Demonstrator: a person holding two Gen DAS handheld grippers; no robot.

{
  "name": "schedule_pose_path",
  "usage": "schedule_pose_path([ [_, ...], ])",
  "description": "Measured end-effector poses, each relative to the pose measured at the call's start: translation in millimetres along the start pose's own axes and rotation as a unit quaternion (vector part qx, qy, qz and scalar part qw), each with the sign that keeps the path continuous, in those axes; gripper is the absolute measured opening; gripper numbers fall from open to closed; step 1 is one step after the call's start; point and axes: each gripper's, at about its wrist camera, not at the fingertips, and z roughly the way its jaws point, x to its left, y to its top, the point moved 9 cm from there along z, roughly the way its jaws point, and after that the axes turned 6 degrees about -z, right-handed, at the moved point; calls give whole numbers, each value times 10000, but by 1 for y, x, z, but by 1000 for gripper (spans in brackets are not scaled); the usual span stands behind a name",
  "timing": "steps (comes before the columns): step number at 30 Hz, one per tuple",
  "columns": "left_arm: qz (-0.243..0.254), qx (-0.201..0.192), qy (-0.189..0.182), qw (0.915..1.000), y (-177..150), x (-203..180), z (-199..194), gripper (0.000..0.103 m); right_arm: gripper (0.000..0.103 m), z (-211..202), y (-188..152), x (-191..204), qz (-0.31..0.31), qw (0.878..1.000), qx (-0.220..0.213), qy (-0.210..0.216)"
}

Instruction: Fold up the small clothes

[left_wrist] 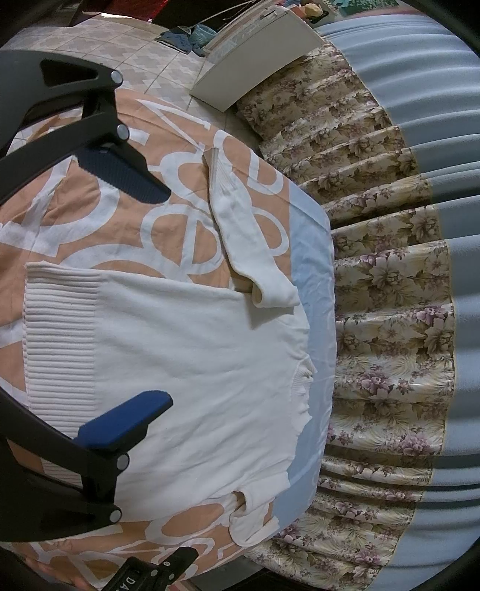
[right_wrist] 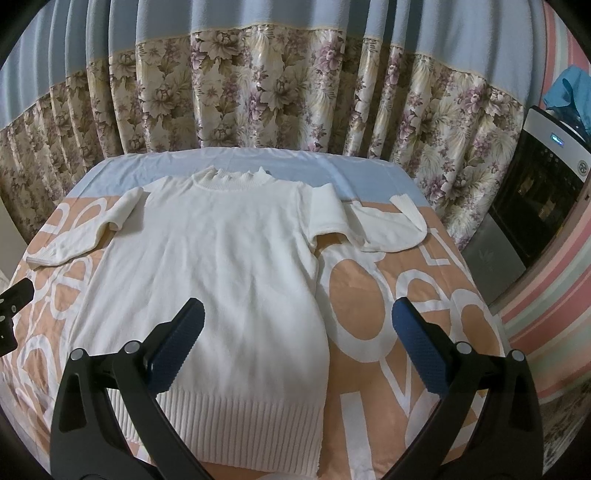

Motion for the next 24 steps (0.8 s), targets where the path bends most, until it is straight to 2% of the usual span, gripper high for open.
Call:
schedule_pose_path([
  [24,3,29,-13,10000,-7,2,0,101,100,4,-4,4,-7,10000,39,-3],
])
